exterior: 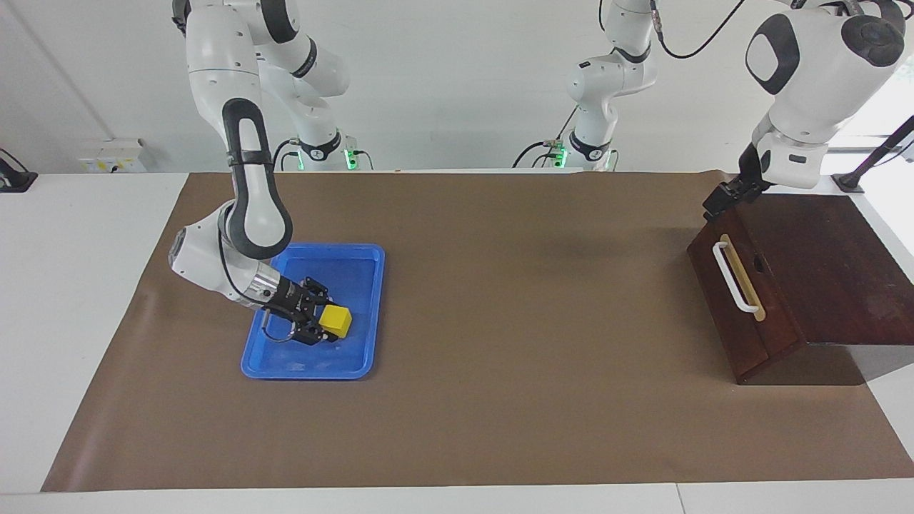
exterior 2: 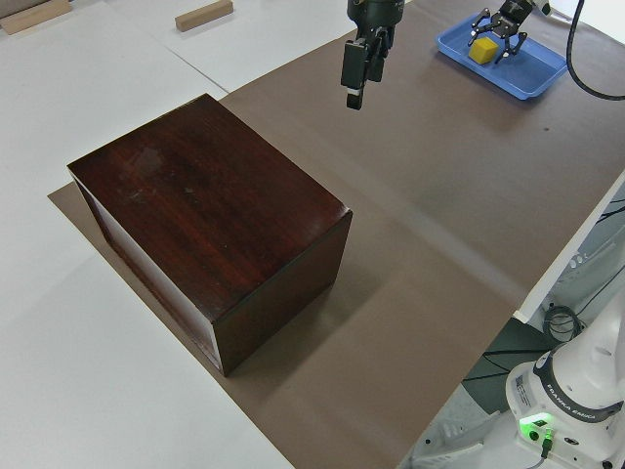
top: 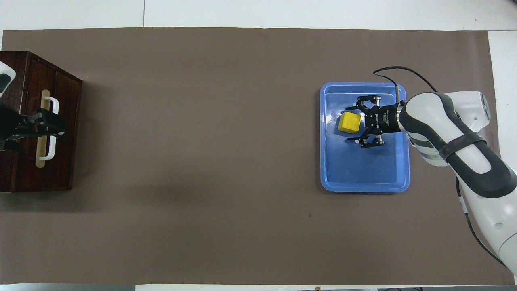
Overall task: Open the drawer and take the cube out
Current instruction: 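Open the right gripper to release the cube in the tray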
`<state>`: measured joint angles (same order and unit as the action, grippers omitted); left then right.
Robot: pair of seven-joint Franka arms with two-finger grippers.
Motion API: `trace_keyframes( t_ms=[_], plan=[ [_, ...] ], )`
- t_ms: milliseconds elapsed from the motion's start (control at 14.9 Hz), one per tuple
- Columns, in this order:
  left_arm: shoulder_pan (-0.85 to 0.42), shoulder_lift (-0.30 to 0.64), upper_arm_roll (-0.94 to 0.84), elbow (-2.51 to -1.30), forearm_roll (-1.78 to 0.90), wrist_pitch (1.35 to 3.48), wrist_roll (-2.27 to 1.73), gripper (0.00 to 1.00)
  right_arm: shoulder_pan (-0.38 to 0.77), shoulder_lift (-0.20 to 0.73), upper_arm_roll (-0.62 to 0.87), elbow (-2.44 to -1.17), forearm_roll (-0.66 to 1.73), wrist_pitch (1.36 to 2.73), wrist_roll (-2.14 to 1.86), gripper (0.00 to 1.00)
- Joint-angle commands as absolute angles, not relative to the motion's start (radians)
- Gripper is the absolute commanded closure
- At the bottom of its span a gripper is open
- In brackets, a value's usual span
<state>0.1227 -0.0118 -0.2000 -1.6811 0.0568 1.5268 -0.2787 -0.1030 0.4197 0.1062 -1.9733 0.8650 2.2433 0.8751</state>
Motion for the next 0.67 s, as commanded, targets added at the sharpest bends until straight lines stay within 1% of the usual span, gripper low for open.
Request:
trace_keyframes(
  t_ms=[0, 201, 335, 401, 468, 602],
  plan=[
    [0.086, -0.058, -0.190, -1.691, 0.005, 1.461, -0.175, 0.00, -0.106, 0.397, 0.109, -1.968, 0.885, 2.212, 0.892, 0.00],
    [0.089, -0.040, -0.186, -1.637, -0.031, 1.454, -0.080, 0.00, -0.106, 0.332, 0.106, -1.933, 0.867, 2.128, 1.018, 0.00],
    [0.095, 0.004, -0.184, -1.599, -0.025, 1.445, -0.035, 0.00, -0.104, 0.250, 0.104, -1.930, 0.806, 2.086, 1.093, 0.00],
    [0.092, 0.008, -0.178, -1.580, -0.026, 1.434, -0.034, 0.00, -0.104, 0.209, 0.104, -1.925, 0.763, 2.059, 1.118, 0.00],
    [0.091, 0.003, -0.181, -1.578, -0.025, 1.440, -0.032, 0.00, -0.104, 0.177, 0.104, -1.904, 0.712, 2.013, 1.129, 0.00],
    [0.089, 0.002, -0.173, -1.577, -0.025, 1.440, -0.029, 0.00, -0.107, 0.150, 0.104, -1.806, 0.590, 1.862, 1.123, 0.00]
  ],
)
